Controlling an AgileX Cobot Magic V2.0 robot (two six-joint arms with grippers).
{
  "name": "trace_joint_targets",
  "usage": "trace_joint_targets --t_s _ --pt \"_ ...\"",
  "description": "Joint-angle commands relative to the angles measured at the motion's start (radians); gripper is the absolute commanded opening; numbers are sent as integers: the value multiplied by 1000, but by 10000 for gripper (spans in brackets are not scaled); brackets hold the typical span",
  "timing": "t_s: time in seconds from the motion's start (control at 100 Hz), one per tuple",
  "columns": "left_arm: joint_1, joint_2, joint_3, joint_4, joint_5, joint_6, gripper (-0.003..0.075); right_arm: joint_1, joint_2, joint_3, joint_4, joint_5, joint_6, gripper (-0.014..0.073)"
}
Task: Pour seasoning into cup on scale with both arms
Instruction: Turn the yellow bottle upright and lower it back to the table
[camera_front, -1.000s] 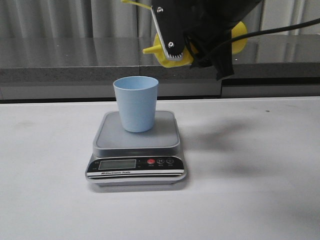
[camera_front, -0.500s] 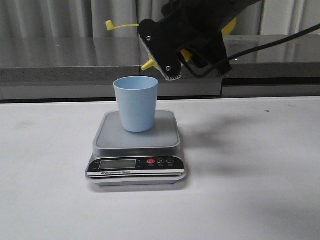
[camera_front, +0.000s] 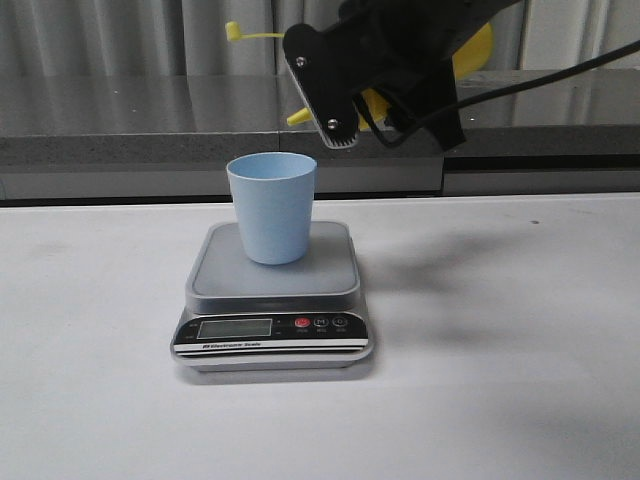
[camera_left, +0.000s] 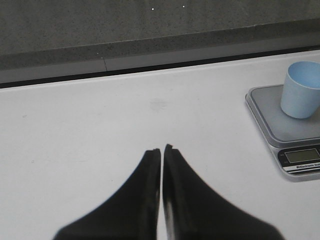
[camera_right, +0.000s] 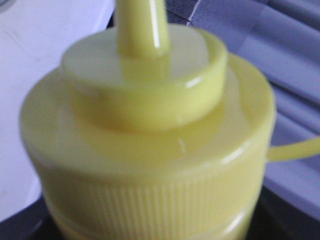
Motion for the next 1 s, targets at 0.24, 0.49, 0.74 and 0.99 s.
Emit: trace_joint_targets --t_s 0.24,0.49,0.74,0.99 --pt "1 11 -24 4 -67 -10 10 -99 -201 -24 486 -178 77 66" --pt "1 11 -24 4 -67 -10 10 -248 -298 86 844 -417 76 66" --pt "1 11 -24 4 -67 -10 10 -348 -325 302 1179 -794 76 66" --pt "1 11 -24 4 -67 -10 10 -385 -280 489 1354 -1152 76 66"
